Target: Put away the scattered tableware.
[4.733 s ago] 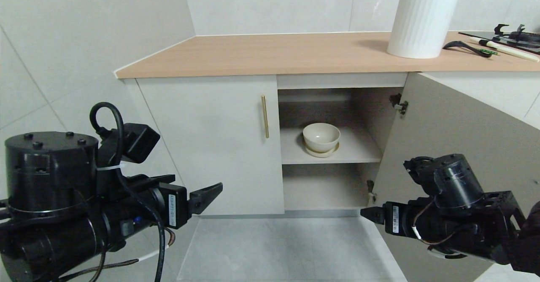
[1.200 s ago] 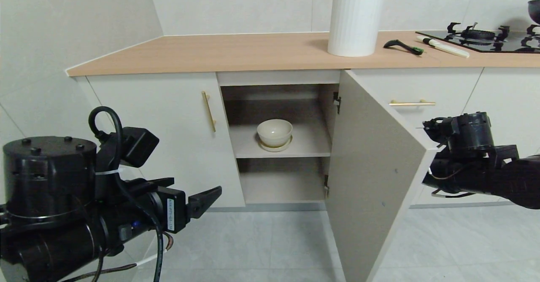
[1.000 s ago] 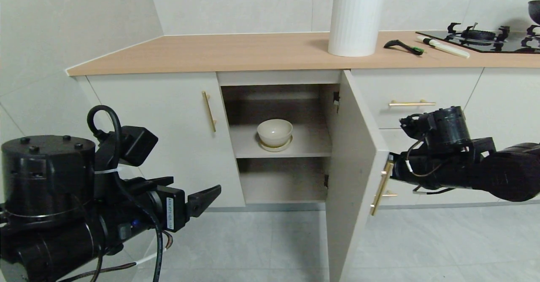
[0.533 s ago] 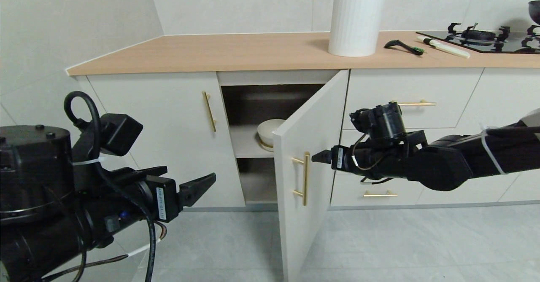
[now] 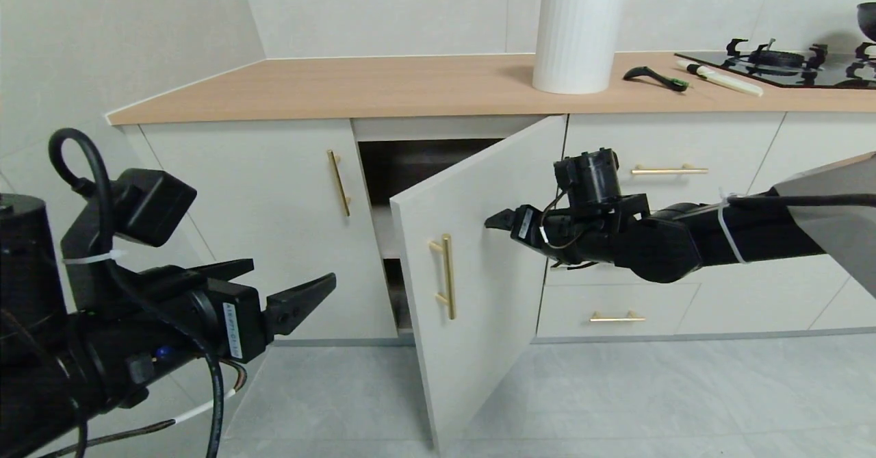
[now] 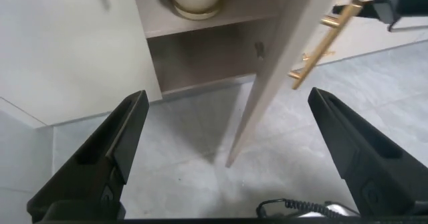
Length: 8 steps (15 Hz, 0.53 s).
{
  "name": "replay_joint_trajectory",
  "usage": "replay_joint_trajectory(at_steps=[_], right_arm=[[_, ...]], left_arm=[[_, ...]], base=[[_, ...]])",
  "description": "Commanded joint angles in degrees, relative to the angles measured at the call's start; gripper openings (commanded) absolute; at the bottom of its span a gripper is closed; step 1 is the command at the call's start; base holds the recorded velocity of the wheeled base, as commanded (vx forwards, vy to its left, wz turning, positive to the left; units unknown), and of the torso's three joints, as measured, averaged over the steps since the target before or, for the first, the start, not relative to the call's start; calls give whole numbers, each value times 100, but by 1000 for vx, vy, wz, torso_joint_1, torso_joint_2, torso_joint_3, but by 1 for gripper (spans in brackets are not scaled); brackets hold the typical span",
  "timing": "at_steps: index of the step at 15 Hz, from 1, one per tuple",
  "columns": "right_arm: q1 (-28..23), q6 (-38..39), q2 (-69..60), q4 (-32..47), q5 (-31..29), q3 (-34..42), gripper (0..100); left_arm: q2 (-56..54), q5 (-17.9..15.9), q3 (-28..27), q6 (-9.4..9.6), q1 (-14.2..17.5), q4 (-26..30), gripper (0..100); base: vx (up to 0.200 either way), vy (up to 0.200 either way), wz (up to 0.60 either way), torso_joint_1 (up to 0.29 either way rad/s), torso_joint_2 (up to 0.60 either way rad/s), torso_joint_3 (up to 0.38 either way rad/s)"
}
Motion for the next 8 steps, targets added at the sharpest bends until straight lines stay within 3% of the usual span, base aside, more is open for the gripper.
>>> replay_joint_trajectory(at_steps=[1,5,8], right_arm=[[1,38,240,-21,-102,-214,100],[1,293,645,-21,-506,-821,100],[-8,460,715,-21,-646,-1067,100]], left_arm=[[-209,6,-60,0,1,10,100],[-297,6,-60,97,1,10,100],[-402,6,-60,176,1,2,100]], base=[[200,0,0,-12,7,12],[200,0,0,4,0,4],[0,0,0,0,0,0]])
